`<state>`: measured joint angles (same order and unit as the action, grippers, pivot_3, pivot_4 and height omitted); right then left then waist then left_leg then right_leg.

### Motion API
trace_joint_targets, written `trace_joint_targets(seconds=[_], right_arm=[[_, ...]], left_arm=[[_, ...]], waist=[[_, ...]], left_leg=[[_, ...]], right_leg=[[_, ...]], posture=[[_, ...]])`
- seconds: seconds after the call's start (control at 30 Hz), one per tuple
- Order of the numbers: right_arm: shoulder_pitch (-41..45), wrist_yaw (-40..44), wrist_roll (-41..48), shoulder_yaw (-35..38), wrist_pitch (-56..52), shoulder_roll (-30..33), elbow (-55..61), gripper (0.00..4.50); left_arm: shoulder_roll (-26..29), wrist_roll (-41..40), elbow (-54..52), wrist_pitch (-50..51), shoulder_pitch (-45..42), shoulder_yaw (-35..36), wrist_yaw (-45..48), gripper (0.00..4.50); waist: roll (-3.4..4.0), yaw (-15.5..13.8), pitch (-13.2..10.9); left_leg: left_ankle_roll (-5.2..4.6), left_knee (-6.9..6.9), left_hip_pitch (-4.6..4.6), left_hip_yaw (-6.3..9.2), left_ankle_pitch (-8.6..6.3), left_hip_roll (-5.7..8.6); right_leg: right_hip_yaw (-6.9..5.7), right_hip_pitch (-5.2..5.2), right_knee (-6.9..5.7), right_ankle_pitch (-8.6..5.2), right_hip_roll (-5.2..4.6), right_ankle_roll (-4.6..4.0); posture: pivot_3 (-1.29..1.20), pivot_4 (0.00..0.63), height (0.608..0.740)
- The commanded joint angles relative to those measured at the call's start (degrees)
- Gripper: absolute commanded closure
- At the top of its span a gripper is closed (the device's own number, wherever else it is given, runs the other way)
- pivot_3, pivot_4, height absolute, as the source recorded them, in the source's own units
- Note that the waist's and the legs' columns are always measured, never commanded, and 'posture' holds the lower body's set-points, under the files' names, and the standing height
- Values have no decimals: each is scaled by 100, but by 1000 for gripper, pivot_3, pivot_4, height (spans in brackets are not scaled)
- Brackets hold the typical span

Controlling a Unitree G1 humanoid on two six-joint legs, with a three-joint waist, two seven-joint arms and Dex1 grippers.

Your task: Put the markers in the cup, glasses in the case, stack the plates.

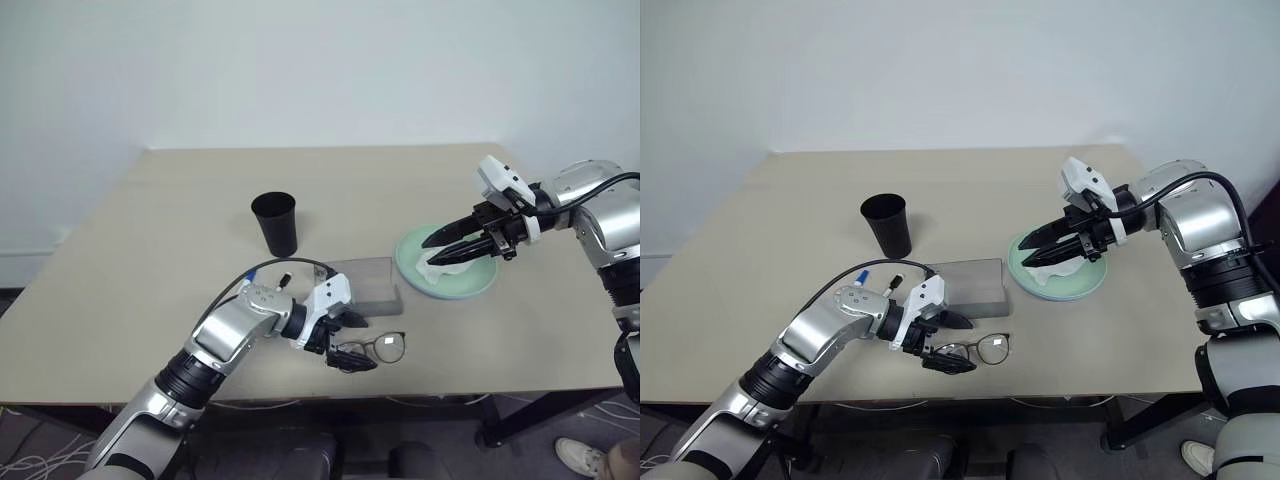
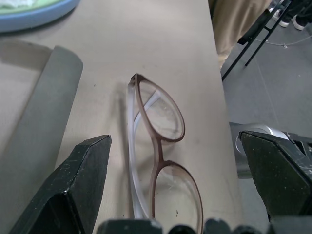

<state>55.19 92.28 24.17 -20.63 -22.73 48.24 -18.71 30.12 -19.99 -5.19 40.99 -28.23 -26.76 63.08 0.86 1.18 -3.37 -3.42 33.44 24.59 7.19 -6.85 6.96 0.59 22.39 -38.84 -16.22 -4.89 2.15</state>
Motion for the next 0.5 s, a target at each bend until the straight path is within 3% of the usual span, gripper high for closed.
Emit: trace_joint_targets(seconds=[0.03, 0.23, 0.5], right_arm=[[32, 22, -38, 280, -32, -9, 160, 2975], [-11, 22, -95, 361, -99, -50, 198, 2975], [-29, 22, -166, 442, -146, -84, 195, 2975]], left_arm=[[-63, 65, -10, -160, -161, -14, 125, 905], [-226, 119, -4, -212, -160, -15, 140, 3009], [-153, 364, 71, -401, -159, -97, 185, 3009]], waist=[[0, -1, 0], [-1, -3, 0], [-1, -2, 1]], left_leg=[[0, 0, 0, 0, 0, 1], [-1, 6, 1, 1, 0, 1], [-2, 9, 0, 1, -1, 1]], right_leg=[[0, 0, 0, 0, 0, 0], [-1, -2, 0, 1, 0, 2], [1, -3, 0, 3, 1, 5]], posture=[[0, 0, 737], [0, 0, 737], [0, 0, 737]])
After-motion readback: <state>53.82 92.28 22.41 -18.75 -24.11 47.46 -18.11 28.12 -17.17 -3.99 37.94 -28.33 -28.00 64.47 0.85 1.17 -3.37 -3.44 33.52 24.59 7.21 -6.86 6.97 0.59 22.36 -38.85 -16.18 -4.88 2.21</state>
